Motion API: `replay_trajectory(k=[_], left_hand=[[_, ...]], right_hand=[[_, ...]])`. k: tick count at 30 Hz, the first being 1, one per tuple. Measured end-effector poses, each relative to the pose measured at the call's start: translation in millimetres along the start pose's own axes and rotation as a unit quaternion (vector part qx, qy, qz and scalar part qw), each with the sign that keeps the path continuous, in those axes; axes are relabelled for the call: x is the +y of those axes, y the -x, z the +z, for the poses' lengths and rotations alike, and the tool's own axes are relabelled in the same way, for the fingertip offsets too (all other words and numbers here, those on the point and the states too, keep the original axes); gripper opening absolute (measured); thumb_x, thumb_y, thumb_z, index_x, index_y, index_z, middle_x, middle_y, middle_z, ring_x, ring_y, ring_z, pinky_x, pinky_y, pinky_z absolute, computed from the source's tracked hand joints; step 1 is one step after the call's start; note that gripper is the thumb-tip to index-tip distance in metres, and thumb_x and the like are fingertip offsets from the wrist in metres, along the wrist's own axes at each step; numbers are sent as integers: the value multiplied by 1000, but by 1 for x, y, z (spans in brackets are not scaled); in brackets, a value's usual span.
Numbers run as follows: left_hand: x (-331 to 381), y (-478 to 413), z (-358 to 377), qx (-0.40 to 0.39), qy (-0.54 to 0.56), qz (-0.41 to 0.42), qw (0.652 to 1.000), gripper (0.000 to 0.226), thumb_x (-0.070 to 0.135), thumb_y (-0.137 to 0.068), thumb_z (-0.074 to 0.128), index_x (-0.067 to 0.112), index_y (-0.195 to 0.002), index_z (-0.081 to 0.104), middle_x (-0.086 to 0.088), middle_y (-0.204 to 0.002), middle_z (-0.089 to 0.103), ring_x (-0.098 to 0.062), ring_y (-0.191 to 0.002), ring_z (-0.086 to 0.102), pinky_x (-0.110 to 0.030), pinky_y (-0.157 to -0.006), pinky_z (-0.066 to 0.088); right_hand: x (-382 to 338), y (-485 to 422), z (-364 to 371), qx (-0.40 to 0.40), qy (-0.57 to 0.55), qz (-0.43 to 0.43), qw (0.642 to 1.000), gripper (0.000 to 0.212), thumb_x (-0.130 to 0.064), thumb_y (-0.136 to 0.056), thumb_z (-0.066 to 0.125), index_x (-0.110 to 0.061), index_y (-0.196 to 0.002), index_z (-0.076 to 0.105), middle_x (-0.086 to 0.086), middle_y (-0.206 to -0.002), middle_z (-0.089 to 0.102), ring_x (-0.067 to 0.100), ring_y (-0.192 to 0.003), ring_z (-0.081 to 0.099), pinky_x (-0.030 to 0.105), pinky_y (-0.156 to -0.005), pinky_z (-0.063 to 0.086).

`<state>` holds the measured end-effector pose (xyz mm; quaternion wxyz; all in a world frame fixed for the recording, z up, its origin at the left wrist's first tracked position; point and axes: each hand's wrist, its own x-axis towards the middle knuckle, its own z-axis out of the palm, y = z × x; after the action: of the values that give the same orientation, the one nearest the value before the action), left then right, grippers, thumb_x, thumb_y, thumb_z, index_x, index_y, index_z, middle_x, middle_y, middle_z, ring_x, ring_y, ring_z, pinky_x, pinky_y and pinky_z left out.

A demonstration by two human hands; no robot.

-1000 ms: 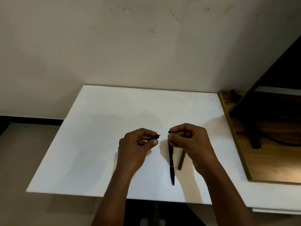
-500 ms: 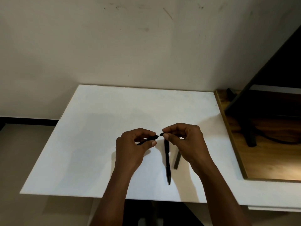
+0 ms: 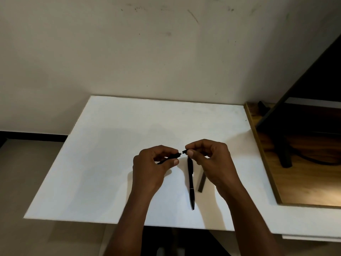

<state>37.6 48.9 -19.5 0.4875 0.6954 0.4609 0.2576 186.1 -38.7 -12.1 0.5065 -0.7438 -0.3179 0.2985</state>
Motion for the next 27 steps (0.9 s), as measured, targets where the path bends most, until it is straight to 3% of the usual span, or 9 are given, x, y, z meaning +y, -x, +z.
replay_trajectory(k=[7, 18, 22, 27], left_hand=[[0, 0, 0, -2, 1, -5, 1000, 18, 18, -75, 86, 27, -89, 82, 18, -82, 77, 6, -81, 67, 0, -68, 44], [3, 0, 2, -15, -3, -1, 1000, 18, 22, -76, 85, 29, -92, 81, 18, -85, 78, 3, -81, 71, -2, -69, 46], [3, 3, 4, -26, 4, -3, 1000, 16, 23, -77, 84, 28, -91, 79, 16, -84, 79, 4, -79, 72, -12, -73, 49], [5, 3, 6, -21, 50, -34, 998, 19, 25, -77, 85, 25, -90, 72, 8, -76, 80, -6, -76, 74, -18, -66, 52]], right_hand=[[0, 0, -1, -3, -5, 2, 1000, 13, -12, -85, 76, -24, -88, 79, -8, -80, 78, 7, -80, 69, 21, -72, 47], [-1, 1, 3, -15, 4, 4, 1000, 11, -13, -86, 76, -23, -88, 80, -12, -79, 77, -4, -74, 66, 12, -68, 45], [0, 2, 4, -12, -30, 17, 999, 12, -11, -86, 75, -21, -90, 80, -9, -83, 79, -1, -79, 70, 18, -70, 48], [1, 4, 4, -32, -136, 52, 989, 13, -10, -87, 75, -15, -98, 79, 1, -86, 79, 15, -85, 74, 33, -75, 56]])
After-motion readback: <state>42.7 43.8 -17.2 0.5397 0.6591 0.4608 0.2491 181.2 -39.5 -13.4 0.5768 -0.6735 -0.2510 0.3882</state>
